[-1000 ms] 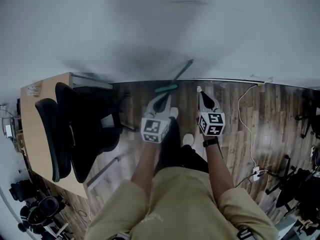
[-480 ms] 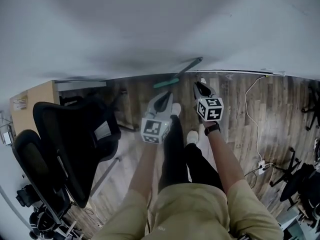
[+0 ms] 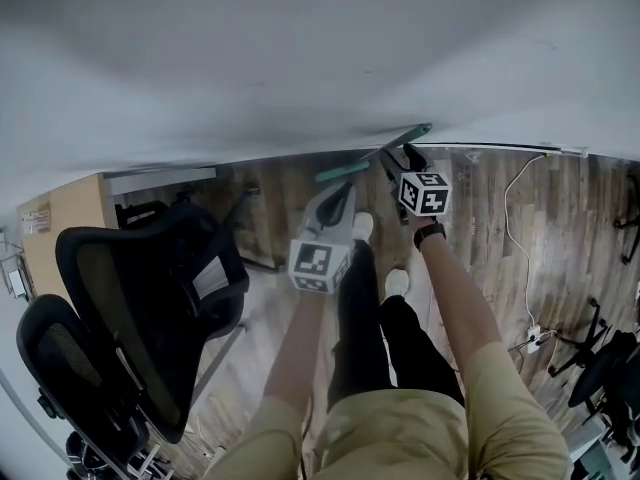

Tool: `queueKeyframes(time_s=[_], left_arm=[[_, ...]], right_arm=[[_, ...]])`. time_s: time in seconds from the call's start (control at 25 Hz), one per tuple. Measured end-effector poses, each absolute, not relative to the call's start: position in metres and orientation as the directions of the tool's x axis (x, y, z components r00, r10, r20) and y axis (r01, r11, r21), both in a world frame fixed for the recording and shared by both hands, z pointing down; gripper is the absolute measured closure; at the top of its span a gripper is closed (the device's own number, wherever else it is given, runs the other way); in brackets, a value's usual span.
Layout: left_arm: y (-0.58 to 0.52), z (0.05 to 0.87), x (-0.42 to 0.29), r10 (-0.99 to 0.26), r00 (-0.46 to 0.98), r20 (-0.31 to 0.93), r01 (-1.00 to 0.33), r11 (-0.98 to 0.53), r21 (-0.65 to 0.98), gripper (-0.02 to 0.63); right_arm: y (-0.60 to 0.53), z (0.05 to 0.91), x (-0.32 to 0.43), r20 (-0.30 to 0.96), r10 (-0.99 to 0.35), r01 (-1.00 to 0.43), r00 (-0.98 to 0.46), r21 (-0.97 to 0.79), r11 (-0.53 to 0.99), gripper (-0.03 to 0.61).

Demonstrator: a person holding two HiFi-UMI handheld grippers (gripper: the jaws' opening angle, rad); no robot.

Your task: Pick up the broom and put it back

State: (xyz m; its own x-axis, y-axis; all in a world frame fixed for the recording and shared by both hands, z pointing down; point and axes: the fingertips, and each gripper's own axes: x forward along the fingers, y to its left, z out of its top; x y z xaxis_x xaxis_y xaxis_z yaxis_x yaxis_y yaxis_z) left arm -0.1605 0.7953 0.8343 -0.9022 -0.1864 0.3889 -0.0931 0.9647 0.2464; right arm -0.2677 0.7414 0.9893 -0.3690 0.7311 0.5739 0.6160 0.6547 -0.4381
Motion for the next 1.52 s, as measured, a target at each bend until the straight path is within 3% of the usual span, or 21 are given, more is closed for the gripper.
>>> queueKeyframes(time_s=[0.2,0.32,0.64,0.84,1.2,1.52], left_arm=[[0.8,0.832,-0.157,-0.185,-0.906,0.381,-0.09,0.963,0.254,0.612],[0.797,0.831,-0.155,-0.189,-0.907,0.377,-0.088,0.959,0.269,0.612],[0.799,0.816,-0.143,-0.181,-0.905,0.386,-0.069,0.955,0.287,0.612],[0.786,0.795,-0.121,-0.171,-0.894,0.414,-0.056,0.96,0.275,0.612],[0.759,0.699,-0.086,-0.148,-0.919,0.366,-0.048,0.962,0.269,0.612],[0.719,0.576,-0.074,-0.179,-0.955,0.235,-0.127,0.967,0.219,0.612]], right_arm=[[0.757,0.991,-0.287,0.529,0.749,0.581,-0.399,-0.486,0.653,0.361],[0.757,0.995,-0.288,0.566,0.741,0.617,-0.362,-0.45,0.645,0.486],[0.752,0.975,-0.235,0.595,0.743,0.681,-0.307,-0.408,0.609,0.483],[0.726,0.936,-0.205,0.586,0.727,0.672,-0.358,-0.379,0.636,0.482],[0.672,0.767,-0.169,0.482,0.721,0.722,-0.498,-0.229,0.652,0.485],[0.612,0.594,-0.142,0.286,0.734,0.726,-0.616,-0.158,0.67,0.485]])
